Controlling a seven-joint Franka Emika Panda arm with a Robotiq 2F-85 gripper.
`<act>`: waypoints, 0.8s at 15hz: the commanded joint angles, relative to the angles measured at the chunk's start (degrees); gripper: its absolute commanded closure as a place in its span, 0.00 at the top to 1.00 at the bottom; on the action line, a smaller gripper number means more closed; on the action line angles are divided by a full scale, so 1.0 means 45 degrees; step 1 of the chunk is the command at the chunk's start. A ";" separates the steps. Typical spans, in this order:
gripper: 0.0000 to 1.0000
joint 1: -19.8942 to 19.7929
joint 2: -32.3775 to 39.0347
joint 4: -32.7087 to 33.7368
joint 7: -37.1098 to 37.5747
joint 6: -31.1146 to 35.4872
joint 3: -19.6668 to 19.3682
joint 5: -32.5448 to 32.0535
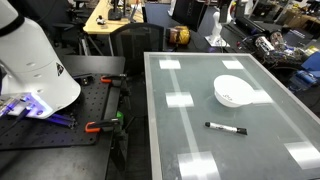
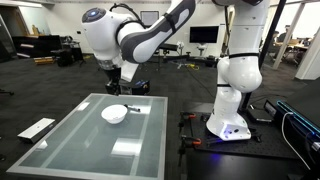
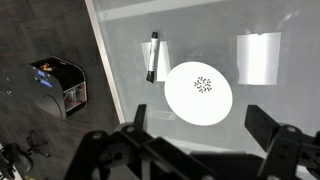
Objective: Slide the bowl to the left
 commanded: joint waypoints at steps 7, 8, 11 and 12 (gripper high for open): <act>1.00 0.1699 0.2696 0.1963 0.0760 -0.0791 -0.0867 -0.0729; 1.00 0.1809 0.2906 0.2060 0.0783 -0.0814 -0.0961 -0.0749; 1.00 0.2129 0.3522 0.2276 0.0822 -0.0928 -0.1264 -0.0795; 1.00 0.2217 0.3696 0.2343 0.0810 -0.0986 -0.1354 -0.0764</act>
